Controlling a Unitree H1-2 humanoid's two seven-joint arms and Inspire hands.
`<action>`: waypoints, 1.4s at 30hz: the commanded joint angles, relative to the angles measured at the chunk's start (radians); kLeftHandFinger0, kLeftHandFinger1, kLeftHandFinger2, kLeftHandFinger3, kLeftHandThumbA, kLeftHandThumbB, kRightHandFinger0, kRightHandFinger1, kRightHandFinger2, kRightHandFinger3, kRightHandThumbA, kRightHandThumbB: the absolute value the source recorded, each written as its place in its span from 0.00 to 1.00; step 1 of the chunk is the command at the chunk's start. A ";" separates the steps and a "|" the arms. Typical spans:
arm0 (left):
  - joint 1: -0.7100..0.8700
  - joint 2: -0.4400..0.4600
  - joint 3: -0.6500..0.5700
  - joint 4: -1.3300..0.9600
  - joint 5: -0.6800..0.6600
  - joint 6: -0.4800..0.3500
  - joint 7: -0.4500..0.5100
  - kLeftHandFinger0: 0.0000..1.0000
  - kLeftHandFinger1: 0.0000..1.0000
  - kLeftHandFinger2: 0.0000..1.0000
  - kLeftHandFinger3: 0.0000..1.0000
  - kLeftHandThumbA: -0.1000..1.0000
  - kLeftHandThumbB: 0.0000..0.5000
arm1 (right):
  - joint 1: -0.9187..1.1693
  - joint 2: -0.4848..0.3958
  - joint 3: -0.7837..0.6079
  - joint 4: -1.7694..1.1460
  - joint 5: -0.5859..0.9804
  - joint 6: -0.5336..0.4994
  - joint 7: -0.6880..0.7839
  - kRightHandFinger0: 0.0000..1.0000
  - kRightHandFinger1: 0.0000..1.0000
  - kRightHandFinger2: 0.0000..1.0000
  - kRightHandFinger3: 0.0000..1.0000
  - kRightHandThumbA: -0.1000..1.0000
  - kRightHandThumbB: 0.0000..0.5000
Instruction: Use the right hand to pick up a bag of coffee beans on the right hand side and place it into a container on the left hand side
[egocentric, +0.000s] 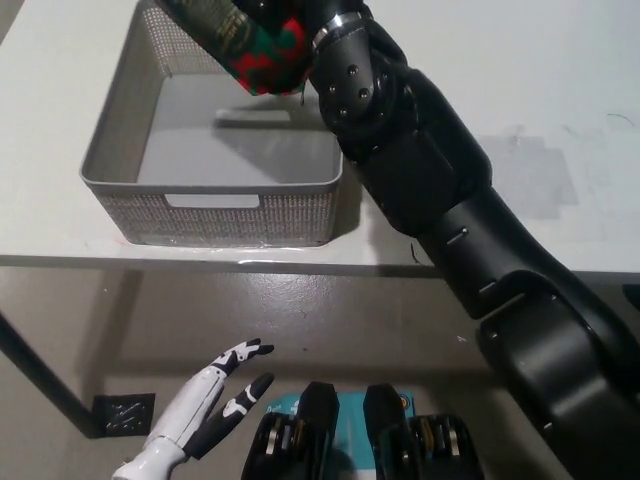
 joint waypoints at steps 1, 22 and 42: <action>-0.019 0.012 -0.002 -0.037 0.013 -0.004 -0.018 1.00 1.00 1.00 1.00 1.00 0.23 | -0.085 -0.041 0.029 -0.067 -0.017 0.050 0.122 1.00 1.00 1.00 1.00 0.82 0.70; -0.071 0.019 -0.006 -0.027 0.024 0.009 -0.054 1.00 1.00 1.00 1.00 1.00 0.23 | 0.044 -0.257 -0.056 -0.400 0.050 0.094 0.297 1.00 1.00 1.00 1.00 1.00 0.57; -0.089 0.017 0.017 -0.023 0.018 0.012 -0.049 1.00 1.00 1.00 1.00 1.00 0.24 | 0.773 -0.333 -0.429 -1.358 0.409 0.138 0.288 1.00 1.00 1.00 1.00 1.00 0.53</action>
